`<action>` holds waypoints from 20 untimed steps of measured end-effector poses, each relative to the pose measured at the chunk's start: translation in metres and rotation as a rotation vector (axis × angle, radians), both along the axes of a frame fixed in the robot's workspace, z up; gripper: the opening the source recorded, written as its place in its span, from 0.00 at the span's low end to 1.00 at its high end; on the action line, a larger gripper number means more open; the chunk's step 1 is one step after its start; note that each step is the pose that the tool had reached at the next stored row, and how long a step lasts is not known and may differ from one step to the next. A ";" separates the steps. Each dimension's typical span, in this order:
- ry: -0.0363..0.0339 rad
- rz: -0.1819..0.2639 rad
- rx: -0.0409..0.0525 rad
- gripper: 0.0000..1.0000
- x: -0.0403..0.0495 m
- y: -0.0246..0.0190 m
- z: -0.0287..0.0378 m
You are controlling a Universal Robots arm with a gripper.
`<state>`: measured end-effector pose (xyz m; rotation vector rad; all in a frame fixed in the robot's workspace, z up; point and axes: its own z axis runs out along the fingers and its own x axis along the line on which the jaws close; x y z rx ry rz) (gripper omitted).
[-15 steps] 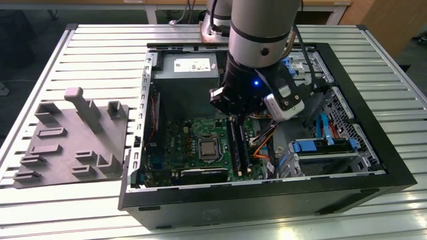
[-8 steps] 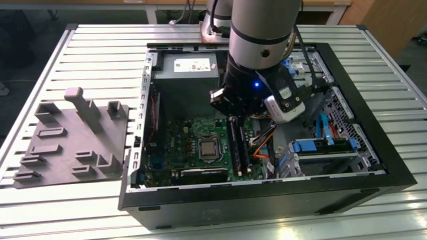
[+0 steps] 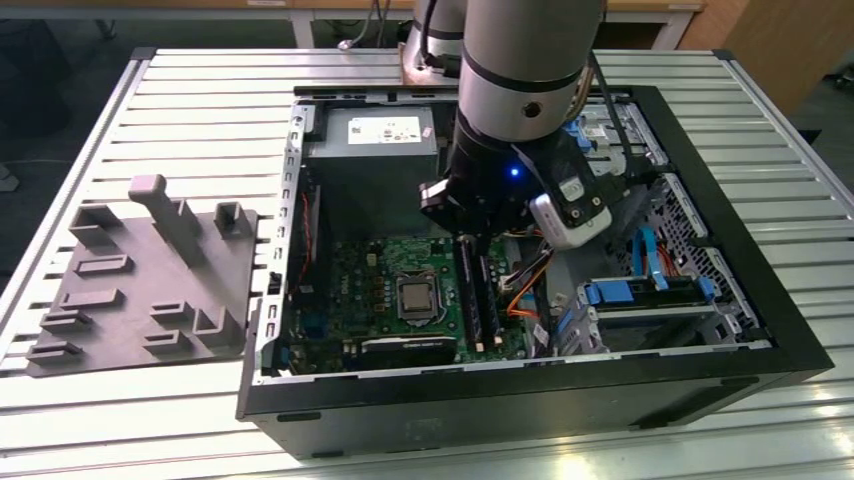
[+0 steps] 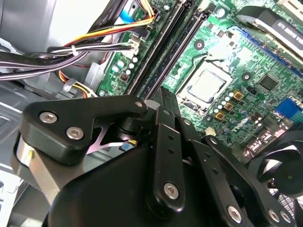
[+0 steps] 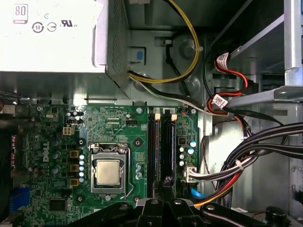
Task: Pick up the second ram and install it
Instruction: 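Press down the second ram until it locks into place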
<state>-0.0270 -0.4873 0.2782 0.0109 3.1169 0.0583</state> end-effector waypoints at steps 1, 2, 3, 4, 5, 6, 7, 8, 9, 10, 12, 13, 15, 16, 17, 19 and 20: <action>-0.0001 0.000 0.0000 0.11 0.0000 -0.0005 0.0000; 0.0000 0.000 0.0000 0.11 0.0000 -0.0010 0.0000; 0.0000 0.000 0.0001 0.11 0.0000 -0.0015 0.0000; 0.0000 0.000 0.0000 0.11 0.0000 -0.0021 0.0000; -0.0001 0.000 0.0001 0.11 0.0000 -0.0026 0.0000; 0.0000 0.000 0.0001 0.11 0.0000 -0.0032 0.0000; -0.0001 0.000 0.0001 0.11 0.0000 -0.0038 0.0000; 0.0000 0.000 0.0000 0.11 0.0000 -0.0044 0.0000; 0.0000 0.000 0.0001 0.11 0.0000 -0.0050 0.0000; 0.0000 0.000 0.0000 0.11 0.0000 -0.0056 0.0000; 0.0000 0.000 0.0000 0.11 0.0000 -0.0068 0.0000; 0.0000 0.000 0.0000 0.11 0.0000 -0.0074 0.0000; 0.0000 0.000 0.0000 0.11 0.0000 -0.0088 -0.0001; 0.0000 0.000 0.0000 0.11 0.0000 -0.0095 -0.0002; 0.0000 0.000 0.0000 0.11 0.0000 -0.0104 -0.0002; 0.0000 0.000 0.0001 0.11 0.0000 -0.0121 -0.0004; 0.0000 0.000 0.0001 0.11 0.0000 -0.0128 -0.0005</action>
